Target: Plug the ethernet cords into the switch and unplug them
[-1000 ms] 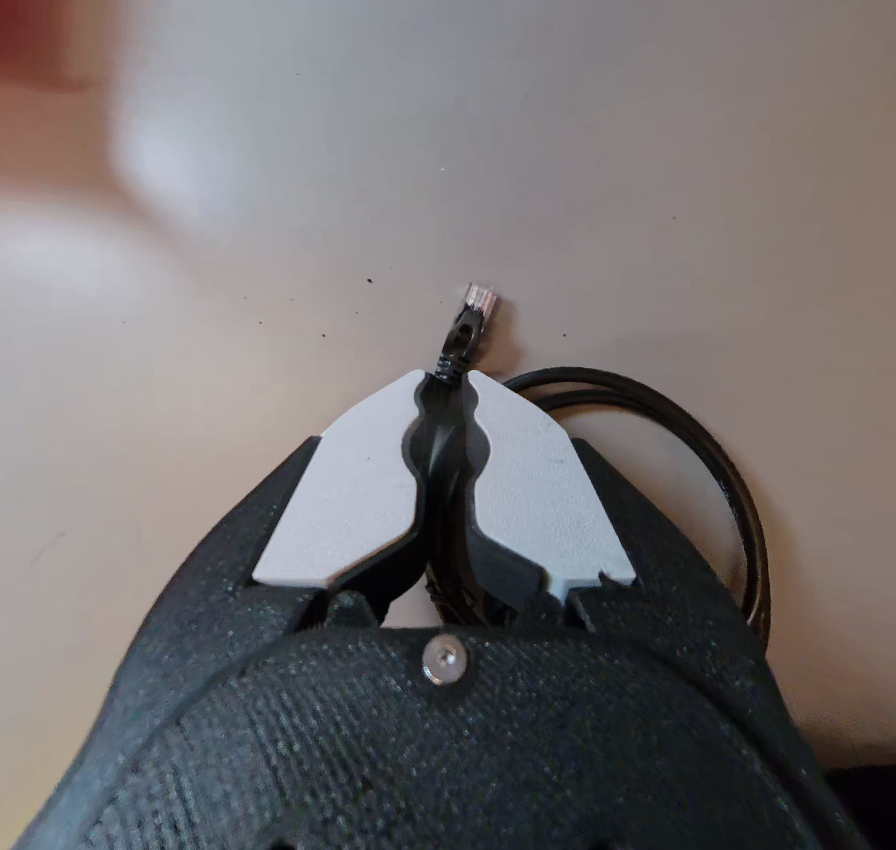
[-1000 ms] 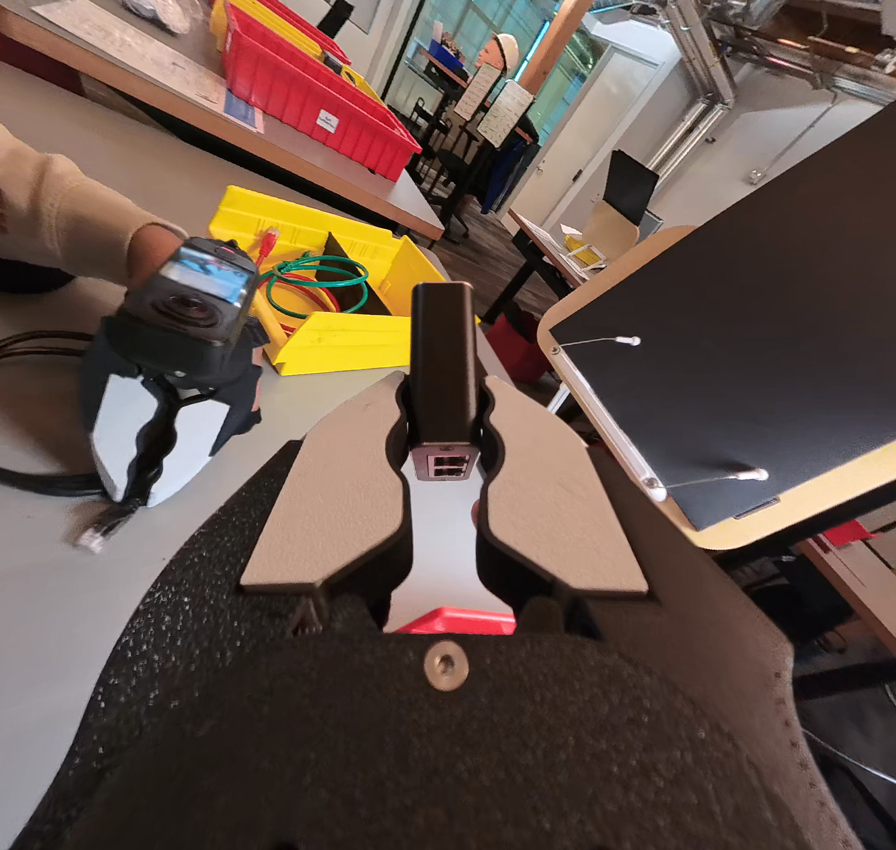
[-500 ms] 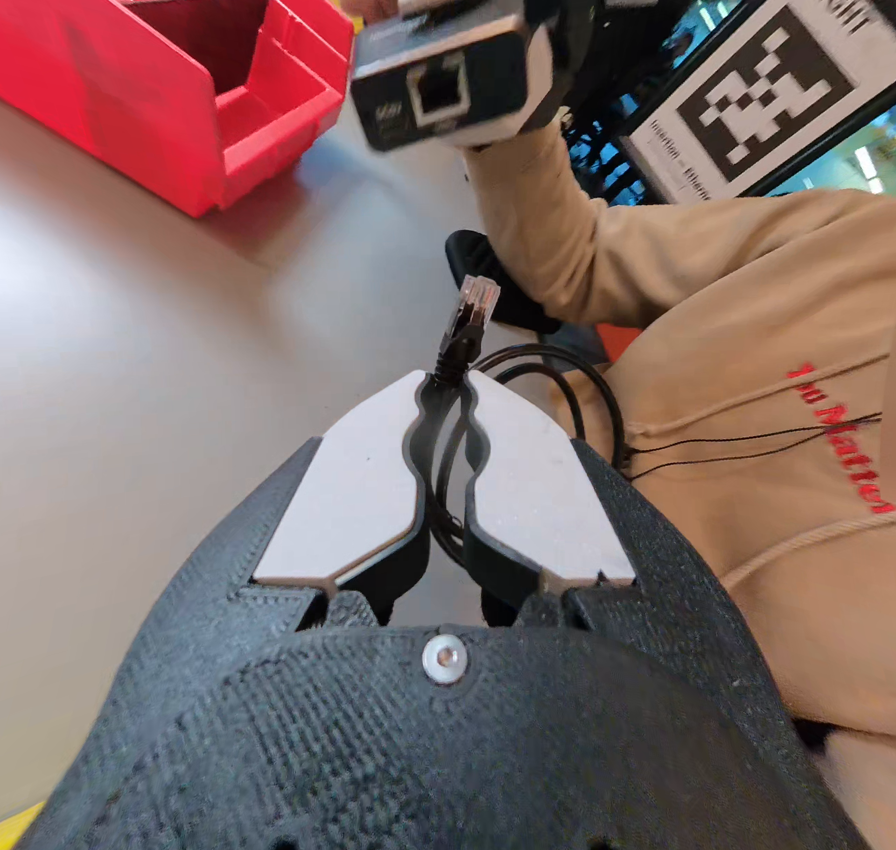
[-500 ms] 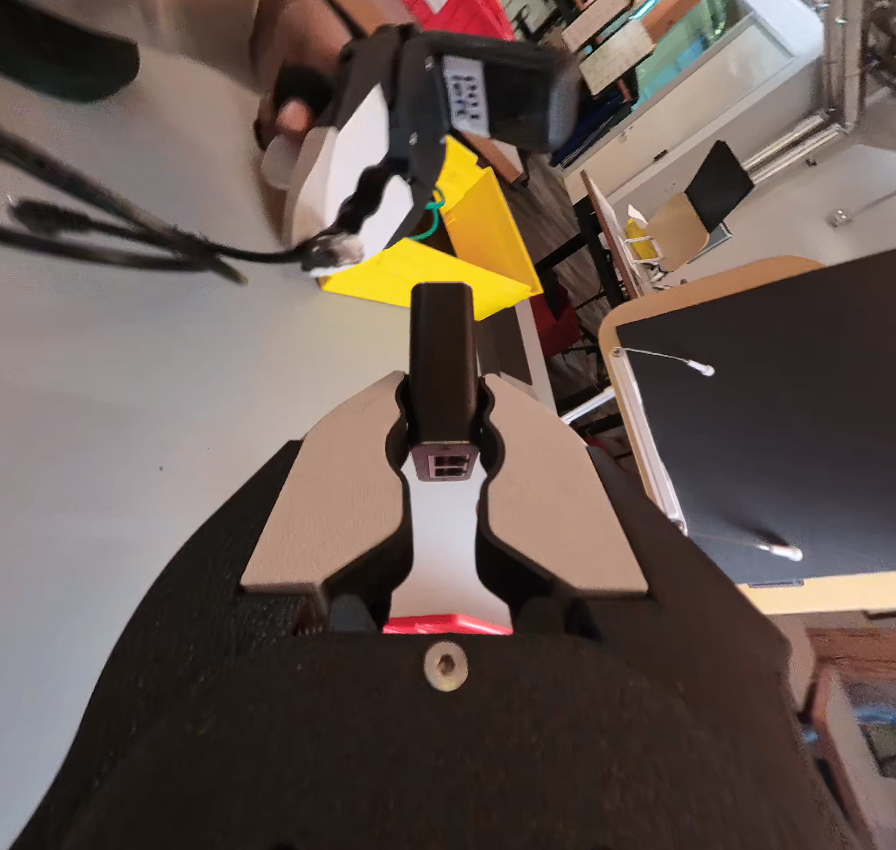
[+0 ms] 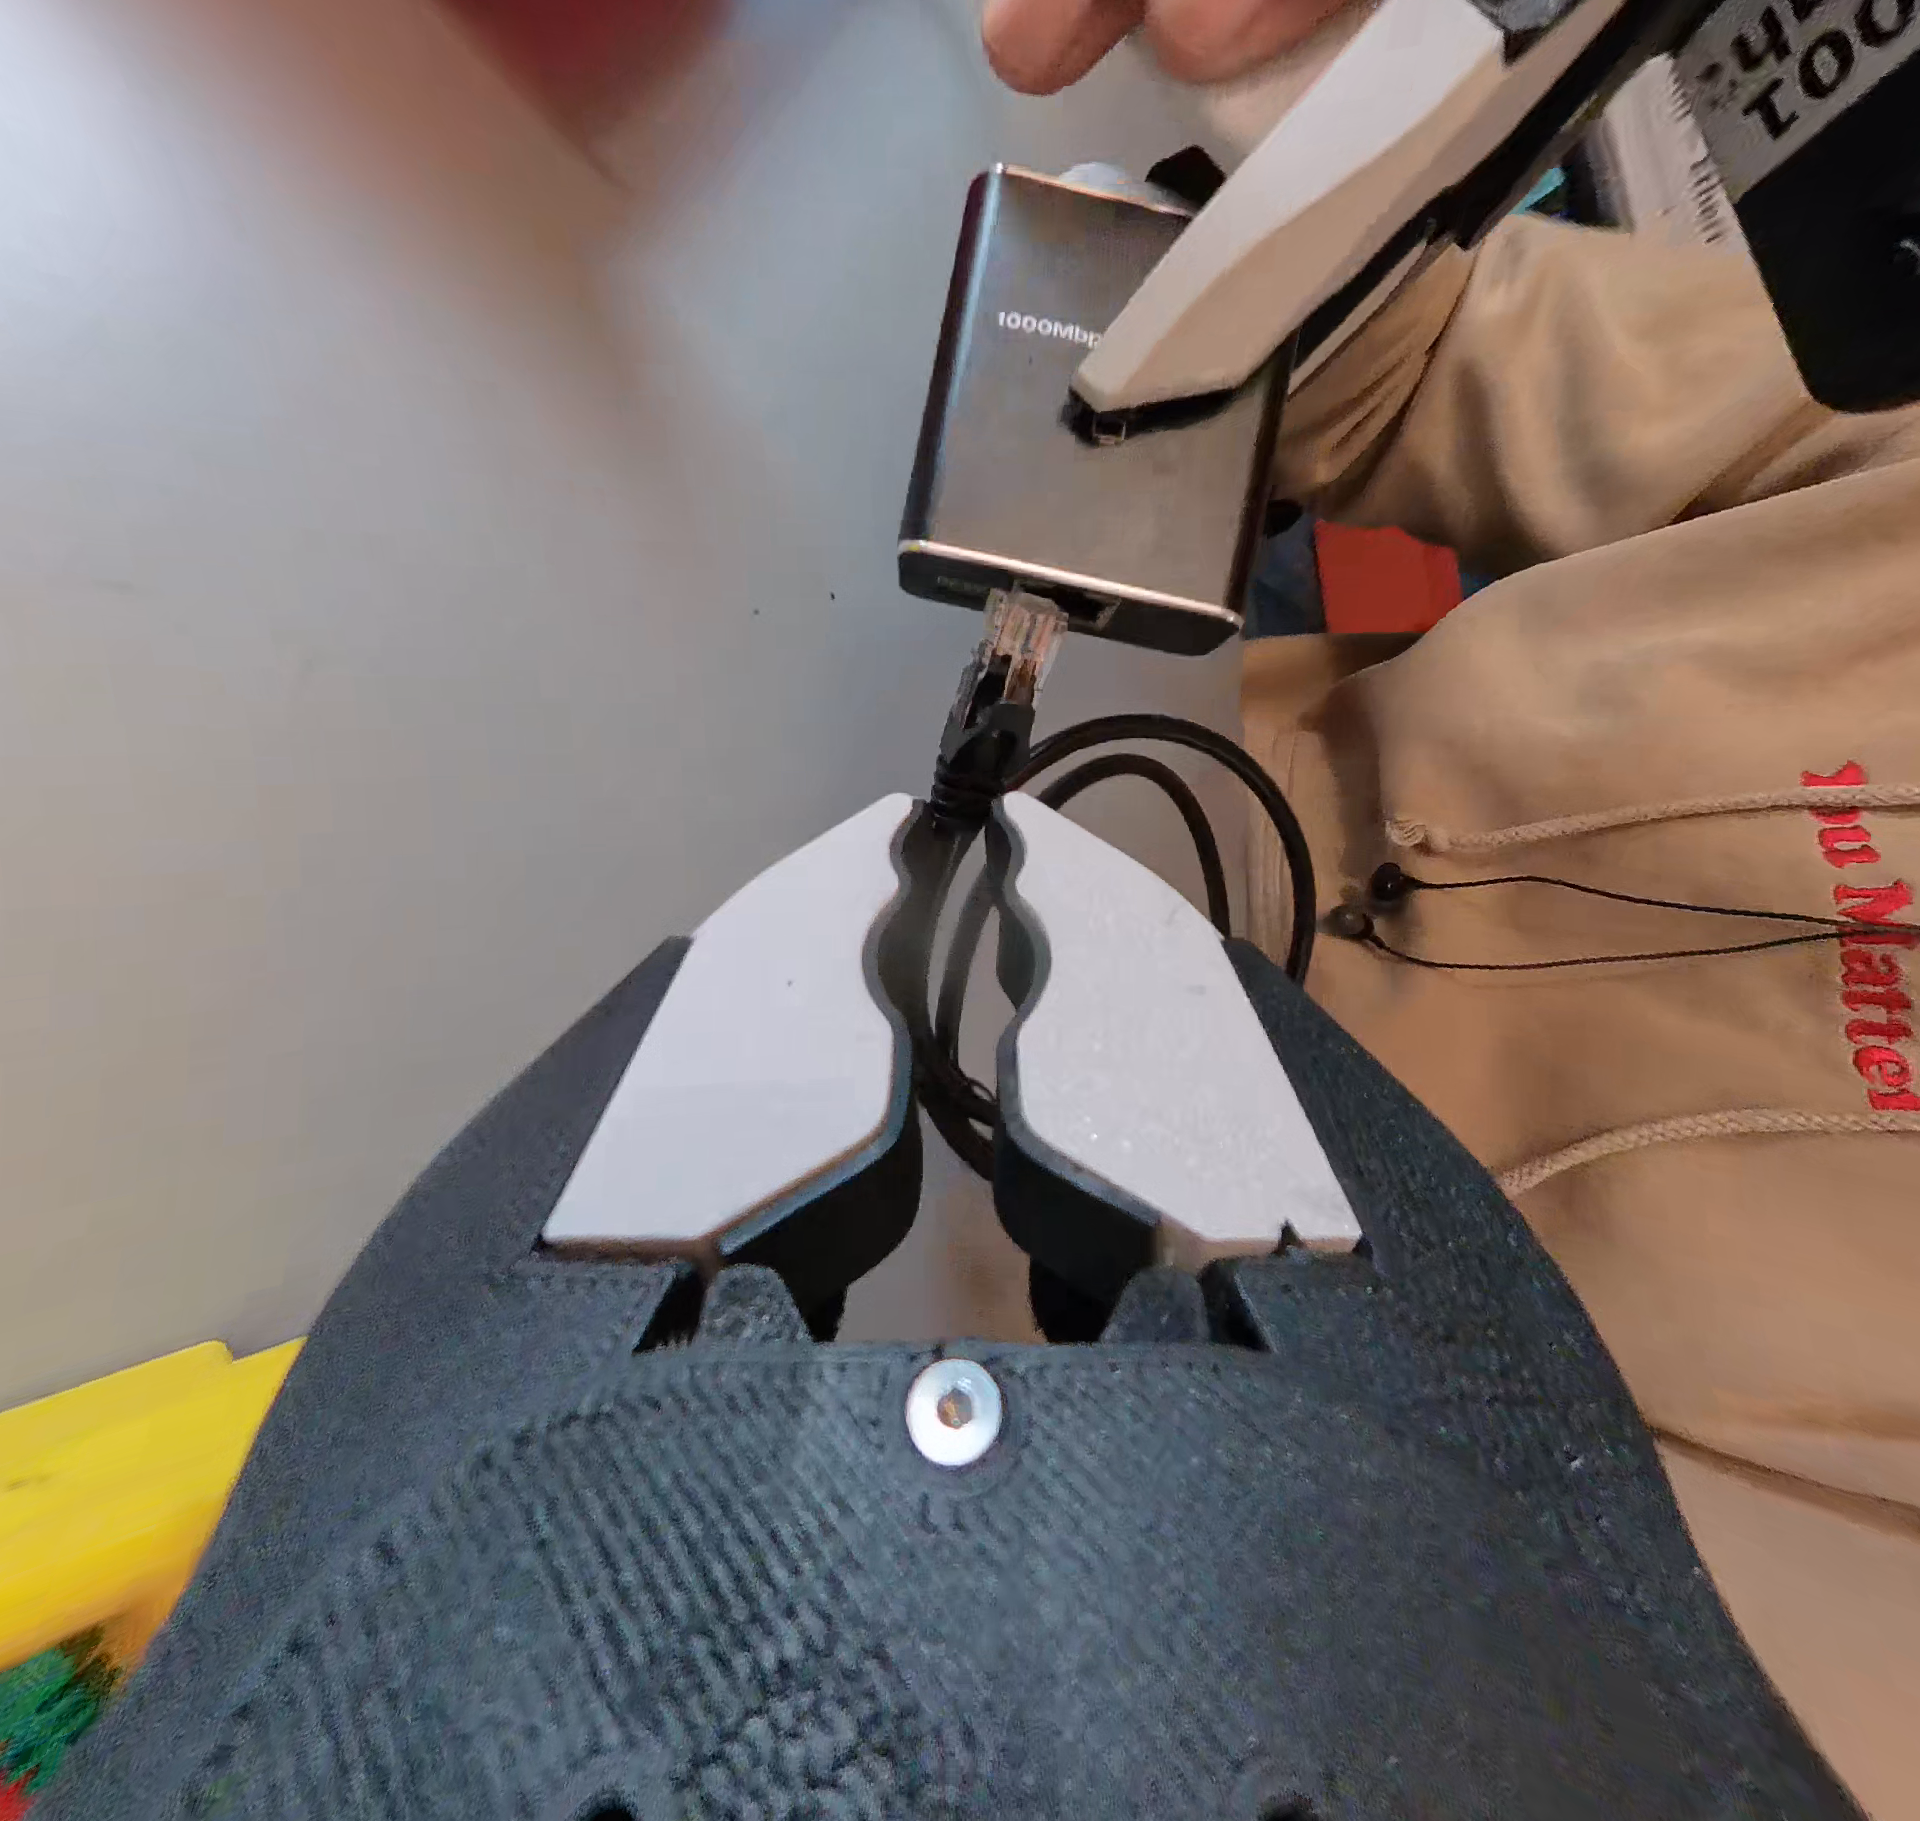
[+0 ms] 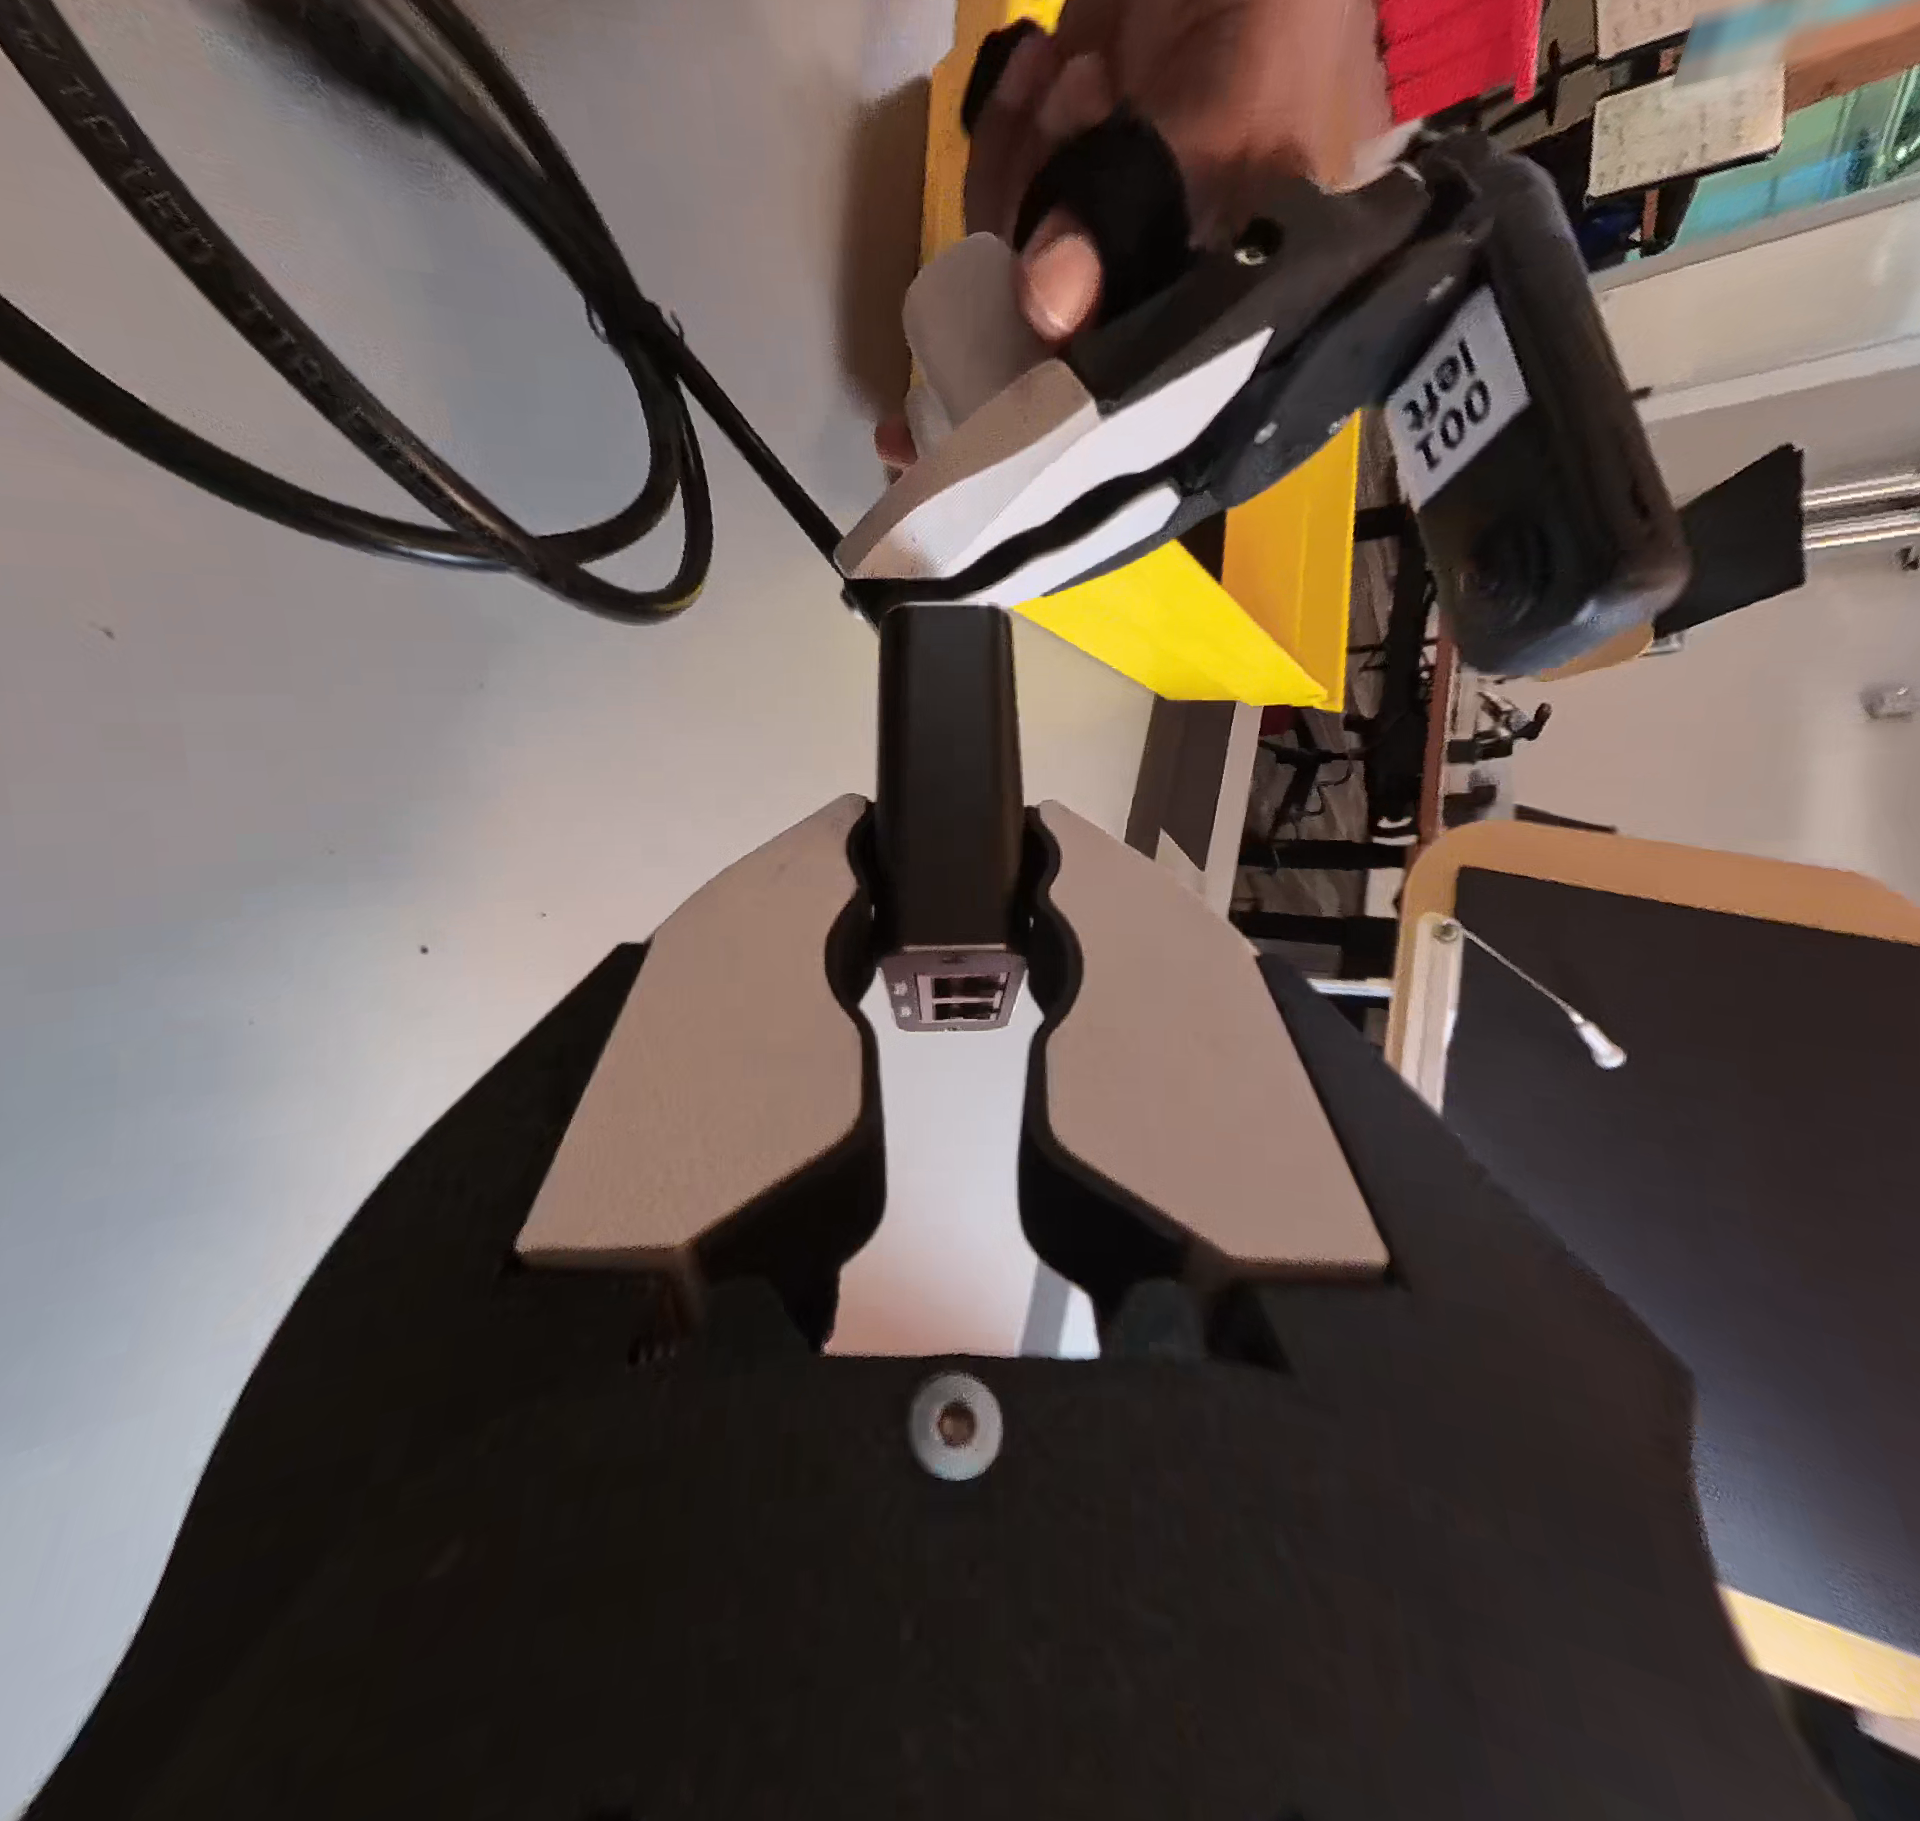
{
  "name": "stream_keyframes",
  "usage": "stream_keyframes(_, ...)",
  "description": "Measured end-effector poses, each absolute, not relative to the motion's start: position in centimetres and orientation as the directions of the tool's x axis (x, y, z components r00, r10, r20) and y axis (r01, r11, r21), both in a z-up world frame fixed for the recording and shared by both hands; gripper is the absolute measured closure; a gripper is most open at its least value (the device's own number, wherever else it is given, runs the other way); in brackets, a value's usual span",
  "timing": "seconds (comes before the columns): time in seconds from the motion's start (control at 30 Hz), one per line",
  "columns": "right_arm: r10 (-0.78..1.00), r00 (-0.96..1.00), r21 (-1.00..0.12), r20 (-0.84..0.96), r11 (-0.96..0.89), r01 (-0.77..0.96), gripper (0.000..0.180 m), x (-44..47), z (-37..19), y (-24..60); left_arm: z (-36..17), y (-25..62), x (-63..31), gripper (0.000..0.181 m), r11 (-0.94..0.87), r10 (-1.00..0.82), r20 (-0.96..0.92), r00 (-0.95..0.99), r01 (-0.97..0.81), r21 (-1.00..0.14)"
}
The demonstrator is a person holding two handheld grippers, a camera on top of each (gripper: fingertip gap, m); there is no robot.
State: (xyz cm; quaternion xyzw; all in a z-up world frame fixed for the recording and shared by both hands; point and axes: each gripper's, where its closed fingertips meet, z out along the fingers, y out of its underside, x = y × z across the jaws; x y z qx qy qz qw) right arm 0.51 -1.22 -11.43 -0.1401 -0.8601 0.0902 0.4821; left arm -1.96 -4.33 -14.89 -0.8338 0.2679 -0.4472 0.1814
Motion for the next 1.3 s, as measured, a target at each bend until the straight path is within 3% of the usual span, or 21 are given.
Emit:
stream_keyframes(0.2,0.178,-0.521,-0.150,0.835,0.984,0.095,0.155,0.3,-13.4,-2.7,-16.8,-6.3,-1.9,0.171,-0.771,-0.633,0.634,0.444,-0.431,-0.468)
stream_keyframes(0.47,0.147,-0.539,-0.175,0.830,0.985,-0.001,0.154,1.2,-15.1,-5.0,-18.2,-9.0,-1.3,0.171,-0.696,-0.684,0.630,0.367,-0.588,-0.413)
stream_keyframes(0.73,0.069,-0.571,-0.098,0.818,0.995,-0.021,0.155,2.6,-16.3,-4.9,-19.8,-8.7,0.0,0.171,-0.672,-0.696,0.629,0.346,-0.623,-0.401)
stream_keyframes(0.97,-0.003,-0.570,-0.052,0.822,0.995,-0.081,0.155,3.8,-15.6,-5.7,-18.7,-7.4,1.2,0.171,-0.638,-0.746,0.601,0.287,-0.566,-0.522)
stream_keyframes(1.3,0.156,-0.551,-0.190,0.820,0.982,-0.005,0.153,4.4,-13.5,-4.9,-16.2,-7.8,2.4,0.171,-0.538,-0.824,0.544,0.157,-0.516,-0.667)
